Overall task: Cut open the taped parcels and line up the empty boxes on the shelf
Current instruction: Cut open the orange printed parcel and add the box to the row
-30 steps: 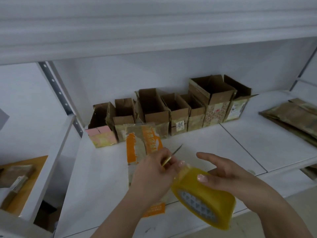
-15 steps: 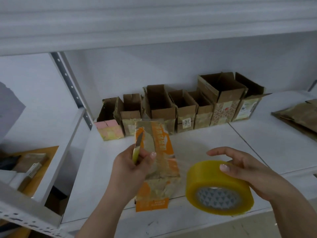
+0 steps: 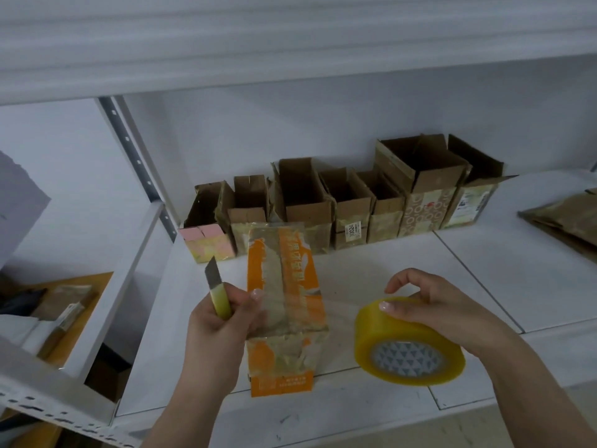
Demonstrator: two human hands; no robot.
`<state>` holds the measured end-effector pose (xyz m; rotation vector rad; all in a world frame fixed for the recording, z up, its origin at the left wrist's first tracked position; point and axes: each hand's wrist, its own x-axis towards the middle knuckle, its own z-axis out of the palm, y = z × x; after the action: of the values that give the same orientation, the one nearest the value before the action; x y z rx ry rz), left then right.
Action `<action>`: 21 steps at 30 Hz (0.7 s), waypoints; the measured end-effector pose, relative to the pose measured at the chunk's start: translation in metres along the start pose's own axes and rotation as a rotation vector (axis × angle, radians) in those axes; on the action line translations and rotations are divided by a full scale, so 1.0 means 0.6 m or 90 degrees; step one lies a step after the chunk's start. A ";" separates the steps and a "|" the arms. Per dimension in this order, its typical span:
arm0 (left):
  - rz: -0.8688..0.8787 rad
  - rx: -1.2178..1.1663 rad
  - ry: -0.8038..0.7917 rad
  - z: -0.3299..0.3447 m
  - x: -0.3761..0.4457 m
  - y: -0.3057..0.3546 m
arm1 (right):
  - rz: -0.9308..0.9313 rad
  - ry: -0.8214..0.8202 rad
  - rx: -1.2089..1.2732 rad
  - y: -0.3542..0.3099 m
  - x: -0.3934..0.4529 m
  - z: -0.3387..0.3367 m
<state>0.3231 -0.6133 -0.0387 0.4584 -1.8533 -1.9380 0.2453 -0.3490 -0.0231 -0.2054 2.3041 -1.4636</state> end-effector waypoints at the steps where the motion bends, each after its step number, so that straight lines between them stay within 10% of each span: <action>1: -0.005 -0.025 0.009 0.000 -0.001 0.000 | 0.003 -0.001 -0.004 0.002 0.003 0.003; 21: -0.012 -0.064 0.038 -0.064 -0.022 -0.011 | -0.046 -0.063 0.026 0.012 0.028 0.041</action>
<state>0.3535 -0.6392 -0.0479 0.4985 -1.7122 -1.9976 0.2407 -0.3721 -0.0426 -0.3448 2.2068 -1.4986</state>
